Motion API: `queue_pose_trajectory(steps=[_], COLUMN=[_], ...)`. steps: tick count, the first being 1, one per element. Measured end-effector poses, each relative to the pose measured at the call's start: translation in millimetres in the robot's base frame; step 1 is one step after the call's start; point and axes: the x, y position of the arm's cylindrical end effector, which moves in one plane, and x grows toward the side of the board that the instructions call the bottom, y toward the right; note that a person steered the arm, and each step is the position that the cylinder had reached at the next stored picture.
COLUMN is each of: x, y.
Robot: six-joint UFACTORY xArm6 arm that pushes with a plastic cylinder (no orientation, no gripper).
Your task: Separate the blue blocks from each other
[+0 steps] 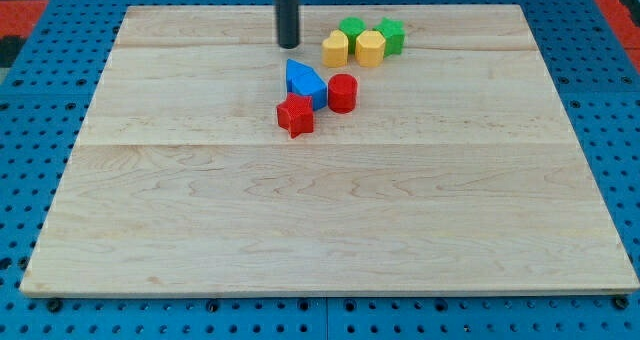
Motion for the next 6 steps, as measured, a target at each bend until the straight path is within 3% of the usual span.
queue_pose_trajectory(steps=[2,4,6], x=[16.1,34.0,86.2], y=[67.8,51.6,21.7])
